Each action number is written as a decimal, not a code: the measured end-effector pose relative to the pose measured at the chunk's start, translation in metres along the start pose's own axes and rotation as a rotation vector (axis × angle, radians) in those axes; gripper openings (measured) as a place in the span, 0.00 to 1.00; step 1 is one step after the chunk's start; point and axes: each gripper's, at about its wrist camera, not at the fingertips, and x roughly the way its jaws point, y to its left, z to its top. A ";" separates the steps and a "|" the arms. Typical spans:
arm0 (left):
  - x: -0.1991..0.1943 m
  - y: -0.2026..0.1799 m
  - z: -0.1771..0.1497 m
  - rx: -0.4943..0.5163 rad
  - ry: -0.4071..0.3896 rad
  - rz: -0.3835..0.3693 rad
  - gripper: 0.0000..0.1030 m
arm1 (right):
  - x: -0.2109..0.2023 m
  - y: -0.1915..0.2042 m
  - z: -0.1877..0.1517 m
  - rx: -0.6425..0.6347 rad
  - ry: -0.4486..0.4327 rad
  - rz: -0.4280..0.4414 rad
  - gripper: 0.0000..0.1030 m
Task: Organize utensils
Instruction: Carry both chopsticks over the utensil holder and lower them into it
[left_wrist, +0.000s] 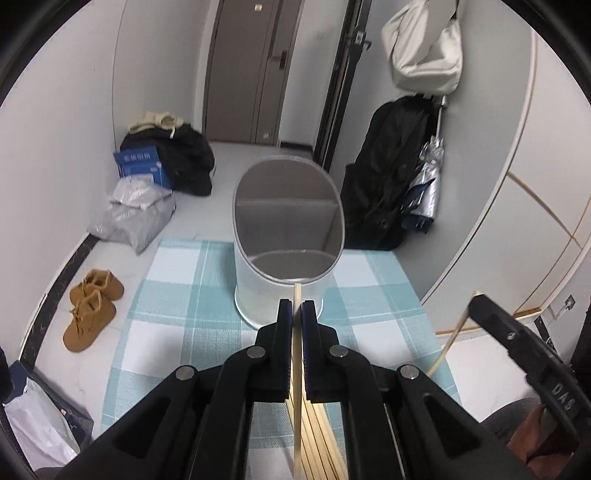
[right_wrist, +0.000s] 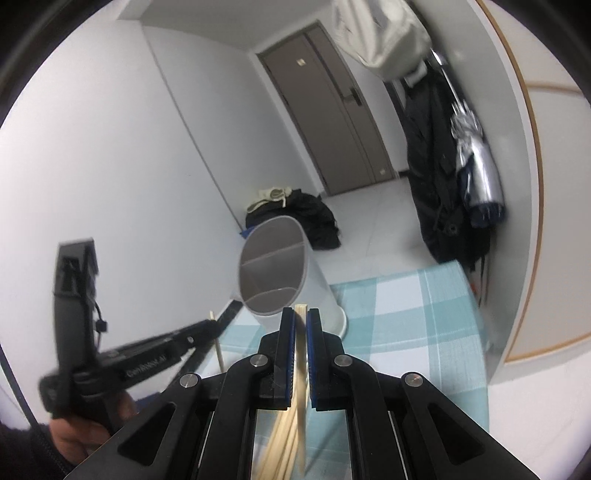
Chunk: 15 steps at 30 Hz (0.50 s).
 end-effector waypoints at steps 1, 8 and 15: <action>0.000 -0.002 0.002 0.001 -0.002 -0.006 0.01 | -0.002 0.005 -0.001 -0.015 -0.005 -0.007 0.05; -0.014 -0.005 0.005 0.001 -0.014 -0.033 0.01 | -0.005 0.026 0.003 -0.060 -0.029 -0.019 0.05; -0.021 -0.011 0.016 0.031 0.018 -0.061 0.01 | 0.001 0.039 0.008 -0.070 -0.026 -0.005 0.05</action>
